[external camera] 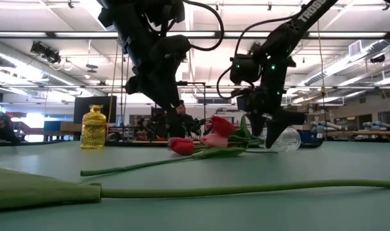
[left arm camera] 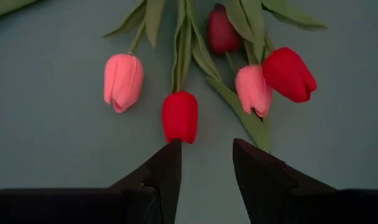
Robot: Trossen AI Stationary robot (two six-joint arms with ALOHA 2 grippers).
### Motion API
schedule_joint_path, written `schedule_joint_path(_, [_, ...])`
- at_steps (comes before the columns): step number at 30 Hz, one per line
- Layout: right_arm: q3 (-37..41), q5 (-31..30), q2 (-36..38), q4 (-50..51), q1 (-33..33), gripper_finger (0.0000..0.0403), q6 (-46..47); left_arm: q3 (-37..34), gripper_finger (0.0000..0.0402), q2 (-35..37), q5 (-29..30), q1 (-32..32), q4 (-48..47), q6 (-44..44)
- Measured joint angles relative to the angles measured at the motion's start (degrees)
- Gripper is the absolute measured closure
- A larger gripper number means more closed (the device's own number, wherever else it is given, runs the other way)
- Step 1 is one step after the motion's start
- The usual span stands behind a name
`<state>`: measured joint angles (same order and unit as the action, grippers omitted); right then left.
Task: Sort flowers into vase by color
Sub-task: Adjust the transparent vase
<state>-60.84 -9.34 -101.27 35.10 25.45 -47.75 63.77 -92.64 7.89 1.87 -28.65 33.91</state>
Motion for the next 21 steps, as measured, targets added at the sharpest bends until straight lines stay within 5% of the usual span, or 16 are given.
schedule_joint_path(10, [0.0, 5.6, -0.4, -0.1, 2.1, 0.0252, 2.5, 0.0, 0.0253, 0.0, 0.0, 0.3, -0.1, 0.0])
schedule_joint_path(21, [0.6, 12.5, 0.7, -1.9, 4.5, 0.0264, 7.9, 0.0, 0.0253, 0.0, 0.0, 0.5, -1.1, 1.1])
